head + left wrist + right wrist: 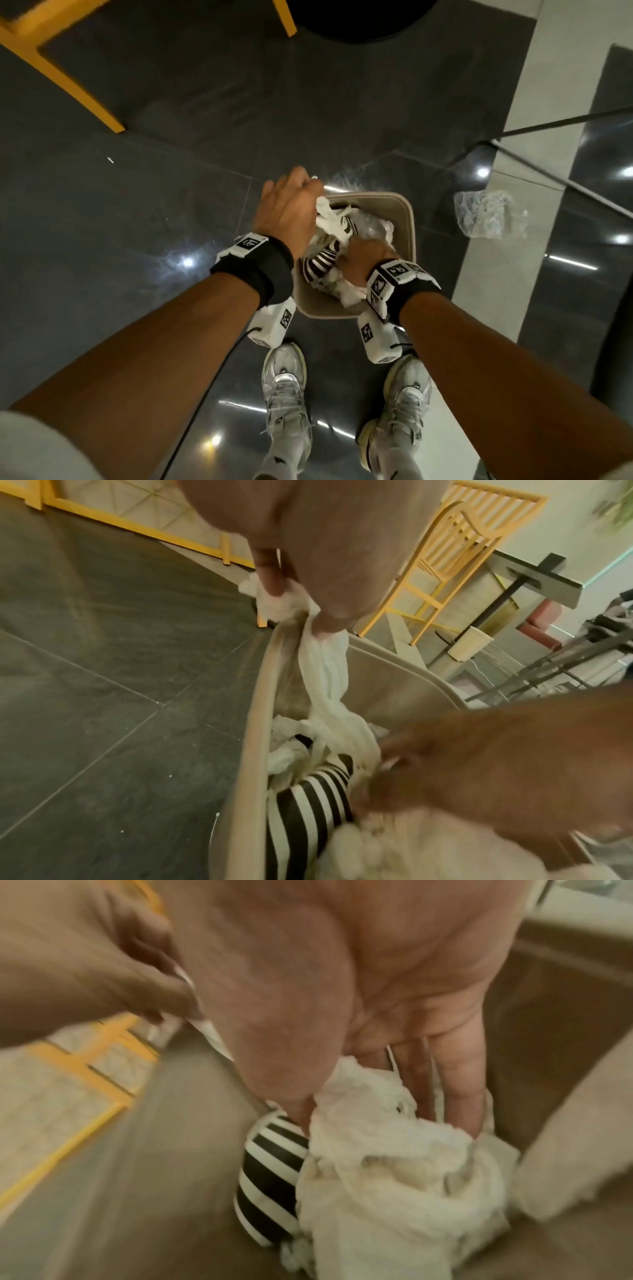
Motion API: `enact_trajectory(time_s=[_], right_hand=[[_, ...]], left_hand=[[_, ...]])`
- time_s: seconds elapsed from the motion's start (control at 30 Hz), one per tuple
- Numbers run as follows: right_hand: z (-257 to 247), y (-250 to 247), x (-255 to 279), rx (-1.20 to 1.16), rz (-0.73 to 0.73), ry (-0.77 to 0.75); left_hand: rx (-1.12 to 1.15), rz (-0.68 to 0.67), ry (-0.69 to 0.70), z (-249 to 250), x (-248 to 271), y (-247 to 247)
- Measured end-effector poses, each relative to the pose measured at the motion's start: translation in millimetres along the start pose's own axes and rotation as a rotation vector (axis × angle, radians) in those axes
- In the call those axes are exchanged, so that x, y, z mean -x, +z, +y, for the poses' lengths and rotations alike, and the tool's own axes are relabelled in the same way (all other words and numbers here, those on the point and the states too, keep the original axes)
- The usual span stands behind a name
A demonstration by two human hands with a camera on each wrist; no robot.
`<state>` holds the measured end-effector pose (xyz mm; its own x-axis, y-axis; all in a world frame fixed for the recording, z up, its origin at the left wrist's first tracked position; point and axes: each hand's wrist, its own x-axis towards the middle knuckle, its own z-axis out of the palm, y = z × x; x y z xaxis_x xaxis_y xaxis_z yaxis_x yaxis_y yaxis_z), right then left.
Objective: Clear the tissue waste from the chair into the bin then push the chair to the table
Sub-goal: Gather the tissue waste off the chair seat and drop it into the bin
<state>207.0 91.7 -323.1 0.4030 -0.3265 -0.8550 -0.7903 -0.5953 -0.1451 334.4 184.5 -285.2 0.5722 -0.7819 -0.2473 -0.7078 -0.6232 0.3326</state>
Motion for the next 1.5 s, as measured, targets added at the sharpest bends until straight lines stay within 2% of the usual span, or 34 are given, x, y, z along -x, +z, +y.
enact_trajectory(time_s=[0.07,0.1,0.17,0.2,0.23,0.3,0.33,0.37,0.4,0.43,0.53,0.57,0.6,0.7,0.73,0.8,0.87,0.93,0.97,1.0,1.07,1.17,1.27,1.5], right_hand=[[1,-15,26,-0.029,0.098,-0.018],[2,-22,37,-0.014,0.179,-0.034],[6,-30,50,-0.025,0.323,-0.048],[7,-32,49,-0.057,0.326,-0.032],[7,-30,43,-0.099,0.270,0.001],[2,-19,19,-0.118,0.075,0.029],[-1,-11,8,-0.091,-0.003,0.018],[-3,-2,-2,-0.054,-0.047,-0.001],[-4,5,-10,-0.010,-0.068,-0.017],[-4,11,-15,0.025,-0.079,-0.022],[1,12,-13,0.028,-0.060,0.000],[3,7,-7,-0.027,-0.042,0.023],[7,1,0,-0.083,-0.019,0.048],[25,-32,26,-0.282,0.084,0.031],[34,-46,33,-0.386,0.136,0.017],[57,-69,29,-0.593,0.320,0.041],[90,-73,0,-0.742,0.496,0.159],[131,-53,-49,-0.753,0.524,0.264],[140,-43,-58,-0.680,0.484,0.311],[141,-37,-54,-0.575,0.381,0.349],[152,-8,-50,-0.293,0.257,0.320],[172,47,-47,-0.086,0.076,0.333],[181,88,-45,-0.039,-0.084,0.362],[197,106,-53,-0.125,-0.104,0.417]], left_hand=[[-0.094,0.044,0.025,5,9,-1],[-0.070,0.063,0.042,7,13,1],[0.117,-0.017,0.050,15,19,1],[0.216,-0.105,0.053,19,20,4],[0.270,-0.226,0.054,23,20,8],[0.207,-0.511,0.063,29,19,15],[0.137,-0.622,0.072,29,18,19],[0.070,-0.679,0.098,28,16,20],[0.010,-0.671,0.138,26,14,19],[-0.036,-0.595,0.184,22,12,15],[-0.034,-0.240,0.242,11,1,-6],[-0.026,-0.179,0.226,8,-5,-9],[-0.041,-0.178,0.185,3,-10,-10],[-0.047,-0.361,-0.026,-4,-19,-10],[-0.042,-0.367,-0.064,-4,-19,-9],[-0.046,-0.310,-0.079,-5,-18,-6],[-0.061,-0.241,-0.077,-6,-16,-6],[-0.030,-0.159,-0.084,-13,-13,-2],[-0.007,-0.127,-0.094,-17,-12,1],[0.012,-0.099,-0.098,-20,-10,3],[0.050,-0.064,-0.082,-26,-7,8],[0.106,-0.039,-0.084,-29,-7,14],[0.135,0.007,-0.096,-30,-7,17],[0.156,0.029,-0.053,-29,-15,31]])
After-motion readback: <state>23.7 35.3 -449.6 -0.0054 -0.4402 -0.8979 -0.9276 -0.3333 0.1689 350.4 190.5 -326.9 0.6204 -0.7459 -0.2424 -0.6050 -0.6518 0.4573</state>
